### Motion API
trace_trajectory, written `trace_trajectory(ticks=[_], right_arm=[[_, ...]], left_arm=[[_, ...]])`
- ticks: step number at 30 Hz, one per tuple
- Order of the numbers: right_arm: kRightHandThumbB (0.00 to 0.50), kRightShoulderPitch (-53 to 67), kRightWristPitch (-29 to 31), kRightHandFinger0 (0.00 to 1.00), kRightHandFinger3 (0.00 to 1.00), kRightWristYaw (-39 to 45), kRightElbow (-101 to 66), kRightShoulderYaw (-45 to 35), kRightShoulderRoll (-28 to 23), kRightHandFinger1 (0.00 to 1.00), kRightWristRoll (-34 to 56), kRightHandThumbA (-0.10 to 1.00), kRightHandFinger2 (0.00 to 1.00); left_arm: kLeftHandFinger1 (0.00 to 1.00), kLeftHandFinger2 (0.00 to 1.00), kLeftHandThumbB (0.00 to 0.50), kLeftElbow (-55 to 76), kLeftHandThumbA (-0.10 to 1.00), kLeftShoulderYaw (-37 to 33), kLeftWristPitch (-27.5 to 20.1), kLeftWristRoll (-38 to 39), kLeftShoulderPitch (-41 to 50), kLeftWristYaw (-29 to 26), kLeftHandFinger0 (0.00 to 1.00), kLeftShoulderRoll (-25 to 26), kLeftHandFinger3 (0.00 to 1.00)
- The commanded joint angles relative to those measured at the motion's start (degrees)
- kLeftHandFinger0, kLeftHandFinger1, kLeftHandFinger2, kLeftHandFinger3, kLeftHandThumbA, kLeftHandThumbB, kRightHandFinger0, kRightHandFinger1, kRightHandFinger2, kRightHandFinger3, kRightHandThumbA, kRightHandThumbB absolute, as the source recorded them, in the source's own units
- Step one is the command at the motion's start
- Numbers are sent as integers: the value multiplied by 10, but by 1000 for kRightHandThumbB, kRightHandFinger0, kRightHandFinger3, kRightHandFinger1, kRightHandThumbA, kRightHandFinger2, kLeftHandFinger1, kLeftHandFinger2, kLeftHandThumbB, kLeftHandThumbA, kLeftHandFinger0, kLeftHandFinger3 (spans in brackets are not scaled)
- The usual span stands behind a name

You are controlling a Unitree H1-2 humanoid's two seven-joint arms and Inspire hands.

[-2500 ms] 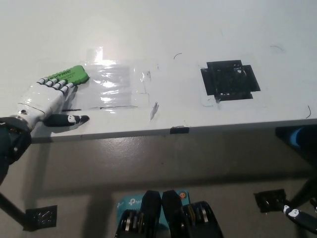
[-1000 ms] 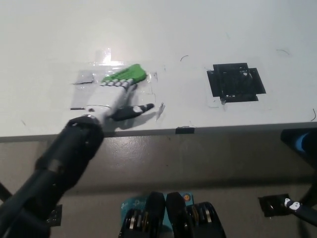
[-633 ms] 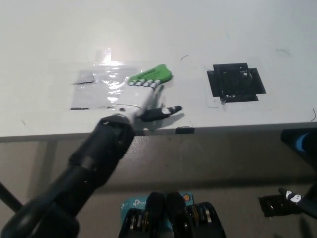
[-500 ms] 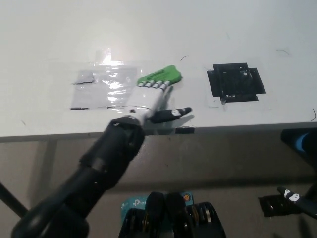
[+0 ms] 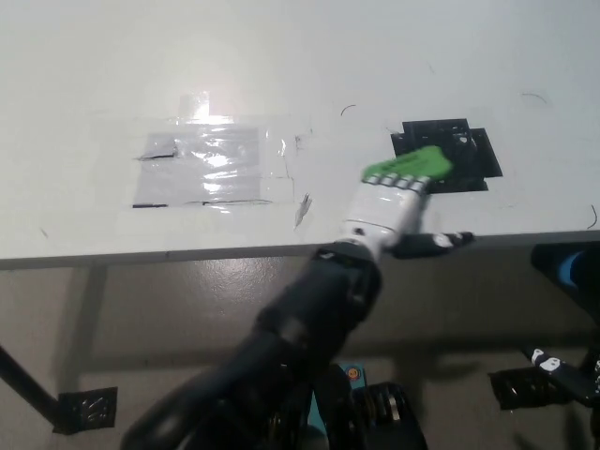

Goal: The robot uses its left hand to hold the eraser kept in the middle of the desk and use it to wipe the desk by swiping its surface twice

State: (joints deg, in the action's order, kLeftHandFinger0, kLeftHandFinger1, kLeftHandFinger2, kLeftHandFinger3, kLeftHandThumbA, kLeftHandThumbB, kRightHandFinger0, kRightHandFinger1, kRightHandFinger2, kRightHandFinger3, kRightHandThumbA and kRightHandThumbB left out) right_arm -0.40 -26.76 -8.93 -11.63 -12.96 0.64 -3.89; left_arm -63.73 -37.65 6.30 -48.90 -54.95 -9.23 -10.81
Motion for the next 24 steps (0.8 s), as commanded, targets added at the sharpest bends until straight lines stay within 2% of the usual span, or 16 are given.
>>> trace_trajectory(ticks=[1,3,6,12,13,14,19,21,24], right_arm=[[0,-30,21,1000,1000,-51,-9,-25,11,1000,-13,1000,1000],[0,-30,23,1000,1000,-52,-10,-27,12,1000,-13,1000,1000],[0,-30,27,1000,1000,-53,-6,-23,18,1000,-12,1000,1000],[0,-29,27,1000,1000,-55,-5,-21,16,1000,-14,1000,1000],[0,-29,27,1000,1000,-56,-5,-21,17,1000,-14,1000,1000],[0,-27,25,1000,1000,-57,-7,-20,19,1000,-14,1000,1000],[0,-21,28,1000,1000,-61,-4,-20,20,1000,-12,1000,1000],[0,-16,37,1000,1000,-58,-5,-19,22,1000,-6,1000,1000],[0,-12,39,1000,1000,-58,-5,-22,24,1000,0,1000,1000]], left_arm=[[1000,1000,442,-95,1000,-29,9,15,78,149,1000,-63,1000],[1000,1000,472,-110,1000,-41,-2,1,71,146,1000,-74,1000],[1000,1000,479,-112,1000,-51,-4,-14,72,149,1000,-73,1000],[1000,1000,412,-108,1000,-37,12,-7,72,149,1000,-54,1000],[1000,1000,412,-108,1000,-37,12,-8,73,149,1000,-53,1000],[1000,1000,434,-109,1000,-34,17,-8,75,145,1000,-41,1000],[1000,1000,415,-104,1000,-6,34,9,79,135,1000,-10,1000],[1000,1000,435,-98,1000,9,58,17,84,132,1000,13,1000],[1000,1000,439,-96,1000,21,73,19,86,130,1000,19,1000]])
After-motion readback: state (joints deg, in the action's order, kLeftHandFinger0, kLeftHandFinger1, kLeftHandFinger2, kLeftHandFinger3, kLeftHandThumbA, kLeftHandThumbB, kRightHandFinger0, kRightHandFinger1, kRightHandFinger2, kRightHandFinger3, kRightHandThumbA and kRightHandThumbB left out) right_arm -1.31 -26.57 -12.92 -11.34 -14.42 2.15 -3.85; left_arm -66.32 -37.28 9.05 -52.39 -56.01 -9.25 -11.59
